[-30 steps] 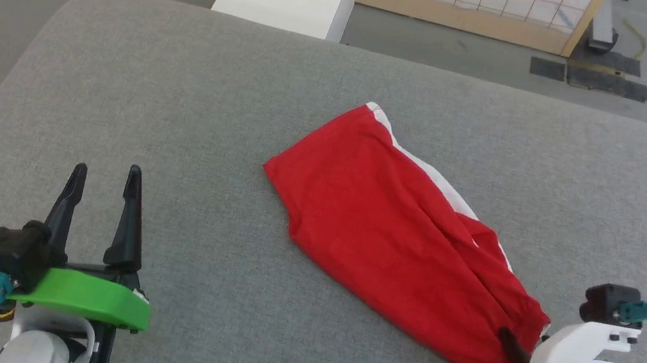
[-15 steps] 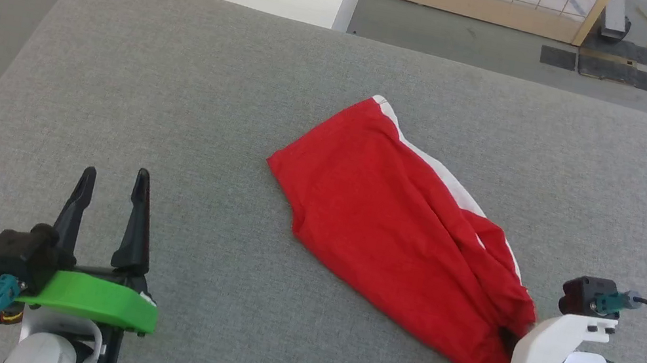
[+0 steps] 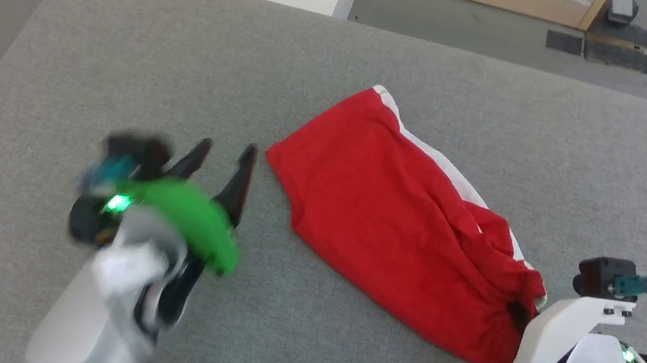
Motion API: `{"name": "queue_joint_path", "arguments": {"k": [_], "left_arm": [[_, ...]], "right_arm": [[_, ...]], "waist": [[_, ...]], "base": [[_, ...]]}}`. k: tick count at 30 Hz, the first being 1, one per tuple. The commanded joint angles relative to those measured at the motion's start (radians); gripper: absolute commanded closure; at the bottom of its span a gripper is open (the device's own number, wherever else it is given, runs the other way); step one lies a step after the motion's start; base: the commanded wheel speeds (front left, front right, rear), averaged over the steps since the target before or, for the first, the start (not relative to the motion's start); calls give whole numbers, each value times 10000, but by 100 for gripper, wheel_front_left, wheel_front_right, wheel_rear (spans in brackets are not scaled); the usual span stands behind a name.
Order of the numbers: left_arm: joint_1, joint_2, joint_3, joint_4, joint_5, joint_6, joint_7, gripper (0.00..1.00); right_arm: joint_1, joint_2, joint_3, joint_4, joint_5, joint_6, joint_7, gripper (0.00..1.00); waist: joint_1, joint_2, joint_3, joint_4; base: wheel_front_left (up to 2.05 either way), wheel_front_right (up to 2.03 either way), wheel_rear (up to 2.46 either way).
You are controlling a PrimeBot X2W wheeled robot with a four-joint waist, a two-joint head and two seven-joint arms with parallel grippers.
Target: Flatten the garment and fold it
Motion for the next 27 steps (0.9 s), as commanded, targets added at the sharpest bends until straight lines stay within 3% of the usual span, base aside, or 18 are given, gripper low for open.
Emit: {"name": "queue_joint_path", "arguments": {"k": [1,4,10,20,26,27], "left_arm": [[-535,18,-164,357,20,49,580,0],[-1770,88,-466,1349,127,180,2038,0],[-3534,223,-1026,2952,402,48,3812,0],[-4858,373,-1886,5017,857,-565,4898,0],[-5052,229,-2052,5801,590,-916,5432,0],[-5066,175,-2043,5876,482,-990,5409,42]], "right_arm": [[-170,16,49,-114,75,-13,11,100],[-237,16,240,-318,144,-13,59,100],[-378,16,589,-682,285,-13,127,100],[-410,16,691,-1119,194,-13,265,100],[-414,16,750,-1221,255,-13,257,100],[-423,16,752,-1237,264,-13,247,100]], "waist": [[0,0,136,-97],[0,0,363,-268],[0,0,822,-612],[0,0,1412,-966],[0,0,1568,-1056],[0,0,1608,-1059]], "base": [[0,0,0],[0,0,0],[0,0,0],[0,0,0],[0,0,0],[0,0,0]]}}
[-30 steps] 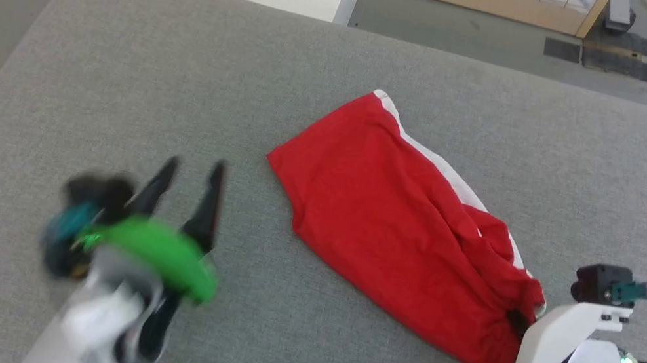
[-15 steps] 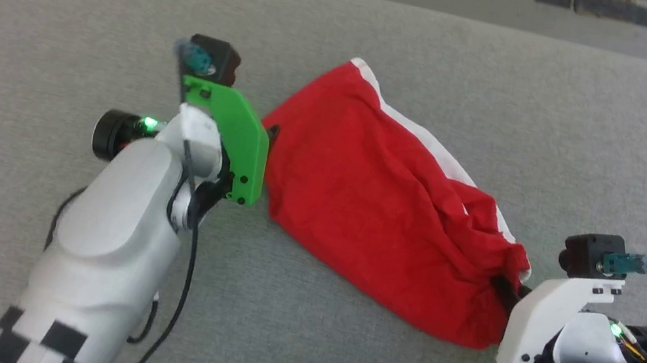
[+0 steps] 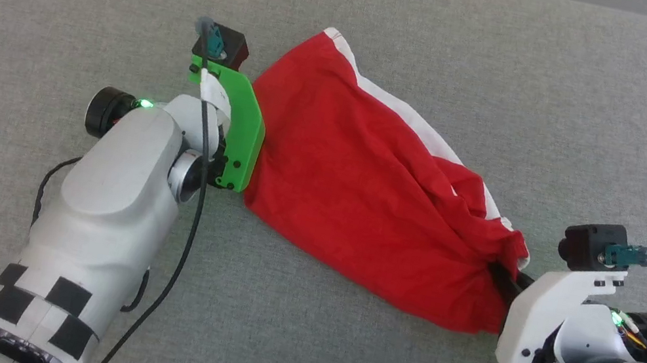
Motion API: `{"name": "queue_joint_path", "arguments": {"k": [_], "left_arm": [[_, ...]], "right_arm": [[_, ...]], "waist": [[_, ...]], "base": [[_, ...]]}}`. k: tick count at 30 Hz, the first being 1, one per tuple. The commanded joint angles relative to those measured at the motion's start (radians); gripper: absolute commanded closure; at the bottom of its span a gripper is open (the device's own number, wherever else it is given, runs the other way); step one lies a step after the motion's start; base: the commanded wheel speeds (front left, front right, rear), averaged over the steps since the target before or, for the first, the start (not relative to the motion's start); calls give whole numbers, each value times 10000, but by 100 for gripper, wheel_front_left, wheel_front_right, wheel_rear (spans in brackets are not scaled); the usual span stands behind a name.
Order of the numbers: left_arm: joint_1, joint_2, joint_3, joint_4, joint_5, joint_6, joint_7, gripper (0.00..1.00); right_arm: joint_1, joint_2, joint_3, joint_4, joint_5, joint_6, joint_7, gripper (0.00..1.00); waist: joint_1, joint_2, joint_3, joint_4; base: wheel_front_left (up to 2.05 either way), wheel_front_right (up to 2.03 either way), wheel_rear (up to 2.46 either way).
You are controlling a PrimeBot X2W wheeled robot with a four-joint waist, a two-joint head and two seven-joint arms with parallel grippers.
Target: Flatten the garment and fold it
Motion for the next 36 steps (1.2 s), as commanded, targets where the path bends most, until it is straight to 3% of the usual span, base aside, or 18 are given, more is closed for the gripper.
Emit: {"name": "queue_joint_path", "arguments": {"k": [1,2,8,21,36], "left_arm": [[161,-152,-87,261,-159,-131,81,72],[166,-187,-116,312,-235,-206,59,100],[261,-335,-95,413,-811,-477,-532,100],[970,-102,1046,-42,-2229,-526,-1764,100],[4562,222,1708,-3363,-3070,635,-1649,100]], "right_arm": [[-139,-1,5,4,27,-13,13,100],[-146,-1,8,1,25,-13,11,100],[-149,-1,-10,49,32,-13,-14,100],[77,-1,-376,46,94,-13,532,100],[932,-750,-772,-255,695,-13,1997,100]], "waist": [[0,0,67,-19],[0,0,90,-16],[0,0,81,25],[0,0,-1020,454],[0,0,-2042,1219]], "base": [[0,0,0],[0,0,0],[0,0,0],[0,0,0],[0,0,0]]}}
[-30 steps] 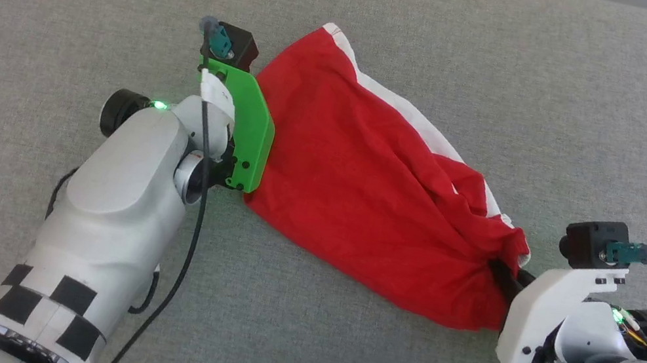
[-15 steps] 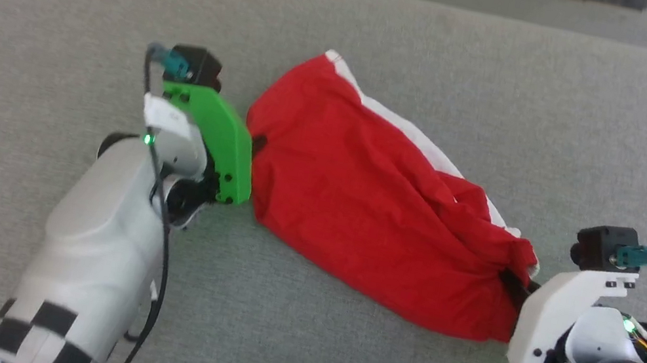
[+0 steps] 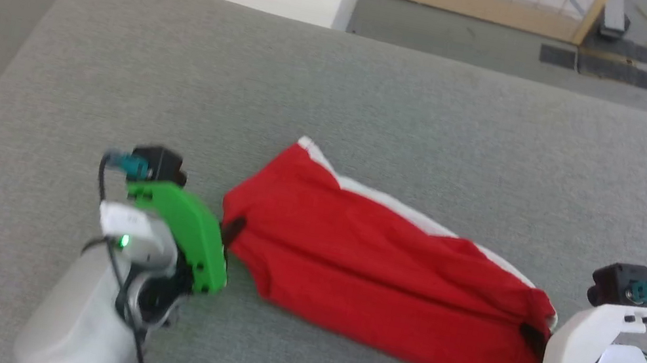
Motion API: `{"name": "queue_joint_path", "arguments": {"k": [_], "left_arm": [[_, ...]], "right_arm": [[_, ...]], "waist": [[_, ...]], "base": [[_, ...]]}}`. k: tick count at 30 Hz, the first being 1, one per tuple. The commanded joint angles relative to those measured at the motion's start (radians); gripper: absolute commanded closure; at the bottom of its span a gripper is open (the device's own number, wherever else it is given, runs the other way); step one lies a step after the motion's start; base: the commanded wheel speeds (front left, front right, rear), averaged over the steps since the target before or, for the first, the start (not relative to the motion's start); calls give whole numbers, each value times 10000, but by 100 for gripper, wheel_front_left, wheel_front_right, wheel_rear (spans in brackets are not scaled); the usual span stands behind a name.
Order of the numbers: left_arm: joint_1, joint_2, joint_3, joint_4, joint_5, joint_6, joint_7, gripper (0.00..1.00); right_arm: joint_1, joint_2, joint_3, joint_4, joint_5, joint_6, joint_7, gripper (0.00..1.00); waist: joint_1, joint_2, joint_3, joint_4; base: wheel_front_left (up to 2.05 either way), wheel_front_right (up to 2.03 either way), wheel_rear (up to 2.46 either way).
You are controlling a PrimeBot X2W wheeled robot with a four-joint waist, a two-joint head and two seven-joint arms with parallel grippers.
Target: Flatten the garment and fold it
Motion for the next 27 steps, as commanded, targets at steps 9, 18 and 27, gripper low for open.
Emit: {"name": "queue_joint_path", "arguments": {"k": [9,18,27], "left_arm": [[2685,202,155,-2127,-240,968,201,100],[3659,16,185,-2267,-496,1344,239,95],[3578,232,416,-2506,-406,1524,26,0]], "right_arm": [[550,-332,29,-19,258,-13,412,100],[1082,-231,136,486,213,-13,350,100],[1184,-208,327,583,215,-13,-305,0]], "waist": [[0,0,-373,282],[0,0,-565,407],[0,0,-878,346]], "base": [[0,0,0],[0,0,0],[0,0,0]]}}
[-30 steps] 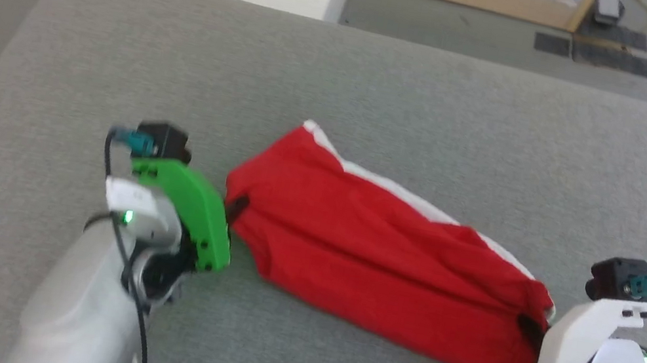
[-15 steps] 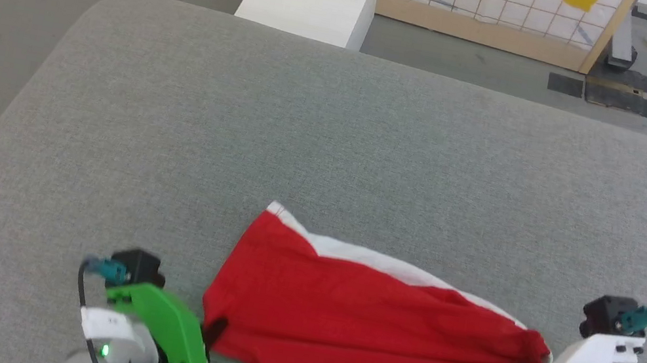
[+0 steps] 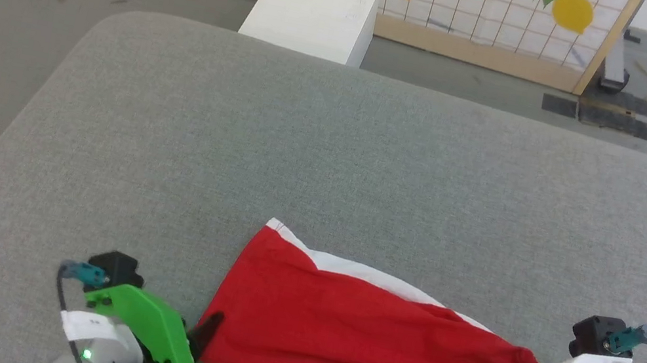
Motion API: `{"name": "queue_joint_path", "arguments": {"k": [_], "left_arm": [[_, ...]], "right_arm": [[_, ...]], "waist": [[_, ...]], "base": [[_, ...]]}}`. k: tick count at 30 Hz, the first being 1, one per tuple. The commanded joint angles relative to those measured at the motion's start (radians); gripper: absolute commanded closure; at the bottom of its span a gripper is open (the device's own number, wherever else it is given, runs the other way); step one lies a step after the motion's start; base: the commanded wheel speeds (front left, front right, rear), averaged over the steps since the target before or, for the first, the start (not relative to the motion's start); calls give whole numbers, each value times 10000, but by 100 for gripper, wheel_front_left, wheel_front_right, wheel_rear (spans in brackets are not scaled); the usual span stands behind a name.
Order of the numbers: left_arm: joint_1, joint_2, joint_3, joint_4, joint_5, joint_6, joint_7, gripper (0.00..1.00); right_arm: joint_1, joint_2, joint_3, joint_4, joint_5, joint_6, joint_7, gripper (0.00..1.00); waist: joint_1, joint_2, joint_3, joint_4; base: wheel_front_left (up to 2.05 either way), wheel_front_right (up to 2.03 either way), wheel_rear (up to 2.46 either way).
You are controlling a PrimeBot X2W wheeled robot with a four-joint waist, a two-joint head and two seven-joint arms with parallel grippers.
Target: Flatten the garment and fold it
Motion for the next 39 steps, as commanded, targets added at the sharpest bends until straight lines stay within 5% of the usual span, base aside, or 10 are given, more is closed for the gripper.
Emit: {"name": "queue_joint_path", "arguments": {"k": [1,8,19,39], "left_arm": [[57,130,120,-180,95,77,-125,0],[-73,569,455,-1204,792,-230,-1692,0],[-287,907,545,-1335,3241,-1333,-7228,0],[192,-791,2256,-2039,5222,-2287,-7516,0]], "right_arm": [[170,-37,33,-89,20,-13,-131,0],[586,-78,-110,-917,-74,-13,-484,0],[938,605,-195,-1351,-935,-13,-1275,0],[-264,890,512,762,-1771,-13,-818,0]], "waist": [[0,0,-104,-30],[0,0,-277,-115],[0,0,83,-317],[0,0,806,-161]], "base": [[0,0,0],[0,0,0],[0,0,0],[0,0,0]]}}
